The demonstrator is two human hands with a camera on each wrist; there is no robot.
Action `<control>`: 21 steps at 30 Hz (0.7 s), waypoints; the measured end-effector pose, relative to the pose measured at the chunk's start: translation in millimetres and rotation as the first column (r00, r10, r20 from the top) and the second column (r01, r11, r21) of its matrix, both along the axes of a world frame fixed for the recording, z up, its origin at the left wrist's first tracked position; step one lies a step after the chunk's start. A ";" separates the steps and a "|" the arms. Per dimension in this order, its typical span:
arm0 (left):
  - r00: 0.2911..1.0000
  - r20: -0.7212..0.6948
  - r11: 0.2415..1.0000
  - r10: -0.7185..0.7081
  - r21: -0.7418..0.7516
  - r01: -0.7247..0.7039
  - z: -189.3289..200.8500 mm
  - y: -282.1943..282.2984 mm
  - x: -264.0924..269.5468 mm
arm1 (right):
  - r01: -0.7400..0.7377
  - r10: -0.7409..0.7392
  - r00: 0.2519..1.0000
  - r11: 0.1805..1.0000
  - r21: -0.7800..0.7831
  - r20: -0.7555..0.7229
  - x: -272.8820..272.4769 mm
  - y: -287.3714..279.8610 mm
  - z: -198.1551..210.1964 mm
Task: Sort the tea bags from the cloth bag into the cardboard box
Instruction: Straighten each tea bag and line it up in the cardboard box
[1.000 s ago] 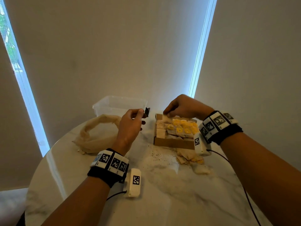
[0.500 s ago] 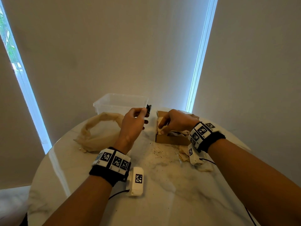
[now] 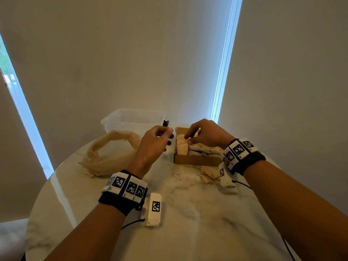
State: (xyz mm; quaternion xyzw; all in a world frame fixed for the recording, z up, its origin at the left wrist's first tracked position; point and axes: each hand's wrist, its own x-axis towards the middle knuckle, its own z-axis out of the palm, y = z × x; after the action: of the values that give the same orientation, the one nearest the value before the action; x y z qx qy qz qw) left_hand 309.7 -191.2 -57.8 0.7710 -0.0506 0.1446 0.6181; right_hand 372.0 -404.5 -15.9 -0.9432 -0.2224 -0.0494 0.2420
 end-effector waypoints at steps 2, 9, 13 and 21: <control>0.992 -0.021 0.982 -0.122 0.140 0.123 2.9 -8.4 -2.5 | 0.017 -0.018 1.000 0.995 0.097 0.018 -6.1 -21.9 6.0; 0.866 -0.325 0.476 -0.380 0.734 0.484 8.2 -76.0 -7.0 | 0.243 -0.204 0.970 0.775 0.583 -0.132 -39.4 -104.6 -1.0; 0.840 -0.420 0.083 -0.344 0.877 0.473 9.3 -128.4 -5.8 | 0.328 -0.226 0.944 0.567 0.756 -0.241 -49.3 -125.0 -9.9; 0.795 -0.518 0.098 -0.315 0.815 0.571 4.2 -166.1 -1.4 | 0.343 -0.216 0.937 0.404 0.848 -0.276 -57.8 -128.9 -22.9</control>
State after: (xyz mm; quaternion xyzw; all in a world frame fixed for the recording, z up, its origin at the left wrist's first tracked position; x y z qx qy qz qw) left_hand 308.3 -357.4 -53.6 0.9363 -0.2908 -0.1931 0.0397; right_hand 314.2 -533.4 -38.8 -0.7027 0.0122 -0.1396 0.6976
